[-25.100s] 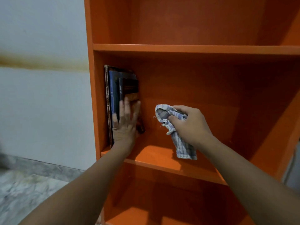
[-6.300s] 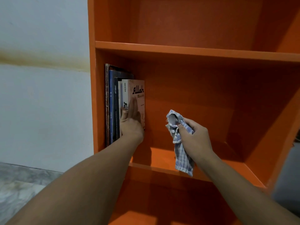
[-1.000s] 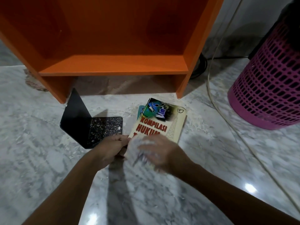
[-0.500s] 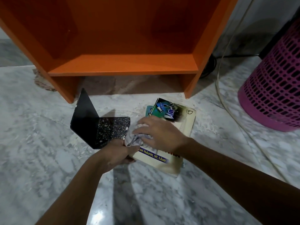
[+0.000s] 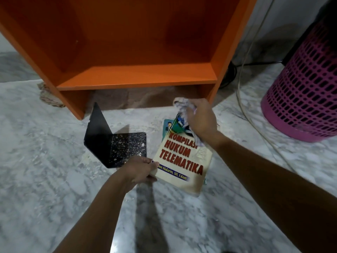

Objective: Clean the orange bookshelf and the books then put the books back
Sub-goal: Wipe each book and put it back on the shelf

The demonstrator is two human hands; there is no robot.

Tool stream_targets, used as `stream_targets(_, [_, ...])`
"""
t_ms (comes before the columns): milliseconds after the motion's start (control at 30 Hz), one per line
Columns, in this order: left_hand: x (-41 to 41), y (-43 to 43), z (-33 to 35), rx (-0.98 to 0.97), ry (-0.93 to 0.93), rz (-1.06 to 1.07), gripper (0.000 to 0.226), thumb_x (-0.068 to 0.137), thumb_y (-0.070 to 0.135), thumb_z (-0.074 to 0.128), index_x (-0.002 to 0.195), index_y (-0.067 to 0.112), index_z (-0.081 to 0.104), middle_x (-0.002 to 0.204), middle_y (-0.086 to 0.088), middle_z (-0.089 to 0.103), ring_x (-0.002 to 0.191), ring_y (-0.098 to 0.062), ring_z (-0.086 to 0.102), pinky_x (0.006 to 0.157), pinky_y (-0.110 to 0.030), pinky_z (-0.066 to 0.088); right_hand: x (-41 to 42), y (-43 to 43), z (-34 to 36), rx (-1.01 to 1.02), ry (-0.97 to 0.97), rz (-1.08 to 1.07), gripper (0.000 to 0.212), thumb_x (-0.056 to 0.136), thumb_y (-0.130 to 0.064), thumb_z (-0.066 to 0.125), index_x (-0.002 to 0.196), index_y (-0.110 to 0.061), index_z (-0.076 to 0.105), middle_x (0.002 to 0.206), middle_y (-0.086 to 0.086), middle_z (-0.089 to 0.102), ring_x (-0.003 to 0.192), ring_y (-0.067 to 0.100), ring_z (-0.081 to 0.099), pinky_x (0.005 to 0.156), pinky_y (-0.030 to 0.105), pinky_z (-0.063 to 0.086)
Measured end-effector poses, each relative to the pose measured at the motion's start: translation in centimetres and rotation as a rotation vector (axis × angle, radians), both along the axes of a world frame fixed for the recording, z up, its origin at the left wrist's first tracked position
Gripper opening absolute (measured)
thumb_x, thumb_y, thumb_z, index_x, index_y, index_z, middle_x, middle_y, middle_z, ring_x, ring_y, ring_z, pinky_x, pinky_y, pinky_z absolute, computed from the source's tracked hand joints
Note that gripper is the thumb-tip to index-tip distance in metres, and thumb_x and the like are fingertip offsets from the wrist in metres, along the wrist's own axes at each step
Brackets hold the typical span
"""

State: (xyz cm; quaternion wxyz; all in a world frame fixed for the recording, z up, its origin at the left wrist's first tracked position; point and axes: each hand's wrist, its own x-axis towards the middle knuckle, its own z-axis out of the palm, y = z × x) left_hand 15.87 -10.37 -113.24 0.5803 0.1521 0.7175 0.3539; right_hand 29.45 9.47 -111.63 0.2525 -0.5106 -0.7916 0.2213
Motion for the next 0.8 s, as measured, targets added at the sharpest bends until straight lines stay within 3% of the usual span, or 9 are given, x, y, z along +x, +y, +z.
stream_targets(67, [0.0,0.0,0.0,-0.005,0.010,-0.003,0.018,0.092,0.008,0.065,0.100,-0.008,0.066,0.098,-0.023,0.072,0.086,-0.032,0.072,0.069,-0.038,0.062,1.5,-4.6,0.3,0.038,-0.048,0.284,0.024,0.097,-0.036,0.049,0.118,-0.033,0.060,0.122,-0.008,0.056,0.103,0.009,0.056,0.084,0.027,0.051])
stream_targets(133, [0.1,0.1,-0.1,0.000,0.016,-0.002,0.019,0.092,0.007,0.065,0.101,-0.009,0.066,0.097,-0.024,0.072,0.080,-0.030,0.071,0.063,-0.035,0.062,3.3,-8.5,-0.2,0.063,-0.180,0.479,0.030,0.098,-0.033,0.052,0.127,-0.034,0.059,0.135,-0.008,0.050,0.119,0.010,0.046,0.090,0.026,0.044])
stream_targets(200, [0.0,0.0,0.1,0.001,0.028,-0.010,0.016,0.091,0.008,0.065,0.098,-0.007,0.067,0.093,-0.021,0.073,0.077,-0.028,0.071,0.064,-0.035,0.061,5.3,-9.3,-1.4,0.070,-0.122,0.368,0.031,0.097,-0.031,0.055,0.128,-0.032,0.060,0.138,-0.006,0.050,0.119,0.010,0.045,0.086,0.023,0.042])
stream_targets(300, [-0.1,0.2,0.4,-0.002,0.079,-0.070,0.013,0.091,0.011,0.066,0.092,-0.001,0.071,0.091,-0.016,0.075,0.082,-0.027,0.072,0.073,-0.039,0.060,7.5,-8.1,-2.2,0.084,0.048,-0.099,0.033,0.096,-0.031,0.056,0.127,-0.022,0.060,0.131,0.000,0.055,0.108,0.013,0.056,0.076,0.019,0.046])
stream_targets(400, [0.2,0.3,1.4,-0.006,0.120,-0.098,0.013,0.090,0.011,0.068,0.092,-0.002,0.070,0.093,-0.015,0.075,0.082,-0.025,0.071,0.067,-0.036,0.059,7.7,-7.5,-1.4,-0.132,0.295,-0.458,0.039,0.098,-0.031,0.055,0.133,-0.015,0.054,0.130,0.004,0.053,0.111,0.015,0.055,0.086,0.029,0.050])
stream_targets(533, [0.3,0.1,3.2,-0.023,0.010,-0.111,0.018,0.091,0.008,0.064,0.100,-0.007,0.066,0.089,-0.019,0.074,0.071,-0.026,0.070,0.061,-0.035,0.058,6.5,-8.4,-1.0,-0.191,0.331,-0.449,0.039,0.098,-0.029,0.056,0.134,-0.014,0.053,0.134,0.006,0.051,0.118,0.014,0.049,0.091,0.026,0.043])
stream_targets(600, [0.7,0.1,3.6,-0.014,-0.076,-0.110,0.022,0.092,0.013,0.059,0.104,-0.004,0.064,0.079,-0.014,0.073,0.060,-0.022,0.067,0.058,-0.035,0.053,6.4,-8.3,-0.8,-0.202,0.309,-0.424,0.038,0.098,-0.029,0.056,0.133,-0.015,0.054,0.134,0.006,0.053,0.111,0.011,0.049,0.083,0.014,0.040])
stream_targets(700, [1.6,0.4,3.5,-0.012,-0.164,-0.052,0.023,0.094,0.029,0.055,0.098,0.010,0.068,0.082,-0.009,0.075,0.071,-0.024,0.069,0.067,-0.033,0.053,6.4,-8.1,-0.6,-0.228,0.289,-0.356,0.038,0.098,-0.029,0.057,0.133,-0.015,0.054,0.133,0.002,0.054,0.105,0.004,0.046,0.066,0.001,0.030])
stream_targets(800, [2.3,1.1,3.0,0.008,-0.236,-0.004,0.033,0.088,0.036,0.067,0.107,0.008,0.070,0.095,-0.013,0.076,0.085,-0.031,0.072,0.082,-0.042,0.057,6.2,-8.3,-0.7,-0.218,0.281,-0.284,0.037,0.097,-0.026,0.058,0.132,-0.015,0.054,0.131,0.002,0.055,0.111,0.007,0.051,0.081,0.008,0.039])
